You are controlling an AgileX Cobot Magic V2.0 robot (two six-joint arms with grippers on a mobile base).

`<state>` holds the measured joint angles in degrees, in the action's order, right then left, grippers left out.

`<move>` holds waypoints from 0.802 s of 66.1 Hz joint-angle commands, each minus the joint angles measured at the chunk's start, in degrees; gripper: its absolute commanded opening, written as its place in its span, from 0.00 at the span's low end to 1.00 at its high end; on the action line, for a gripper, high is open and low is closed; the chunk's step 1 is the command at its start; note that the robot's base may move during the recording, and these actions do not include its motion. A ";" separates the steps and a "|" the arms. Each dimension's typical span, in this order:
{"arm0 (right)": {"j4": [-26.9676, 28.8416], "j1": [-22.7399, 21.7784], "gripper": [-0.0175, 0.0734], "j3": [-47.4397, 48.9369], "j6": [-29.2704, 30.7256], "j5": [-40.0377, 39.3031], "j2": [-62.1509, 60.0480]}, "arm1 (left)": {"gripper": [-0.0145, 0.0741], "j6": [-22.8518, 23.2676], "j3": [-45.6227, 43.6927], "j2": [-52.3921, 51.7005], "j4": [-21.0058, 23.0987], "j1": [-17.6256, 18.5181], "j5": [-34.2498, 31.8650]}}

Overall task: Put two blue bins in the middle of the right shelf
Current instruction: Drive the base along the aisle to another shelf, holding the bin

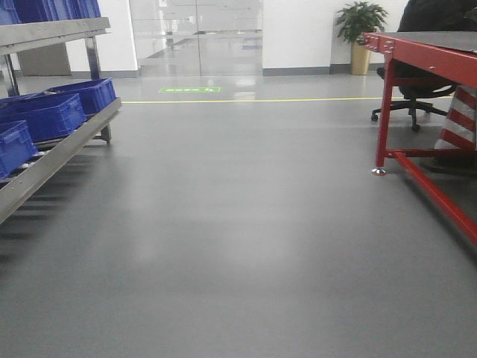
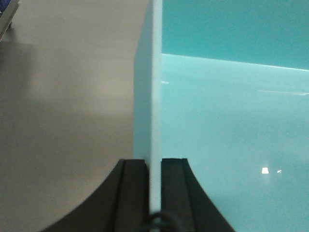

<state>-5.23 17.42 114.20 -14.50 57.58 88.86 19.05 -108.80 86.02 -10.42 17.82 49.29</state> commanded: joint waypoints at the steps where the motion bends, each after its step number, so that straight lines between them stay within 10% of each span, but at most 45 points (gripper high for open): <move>1: -1.04 -0.02 0.01 0.51 1.13 -1.59 -0.35 | 0.04 0.01 -0.82 -1.08 0.62 0.20 -3.88; 53: -1.04 -0.02 0.01 0.51 1.13 -1.59 -0.35 | 0.04 0.01 -0.82 -1.08 0.62 0.20 -3.88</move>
<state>-5.34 17.42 114.20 -14.50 57.58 88.86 18.94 -108.80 86.02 -10.42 17.82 48.96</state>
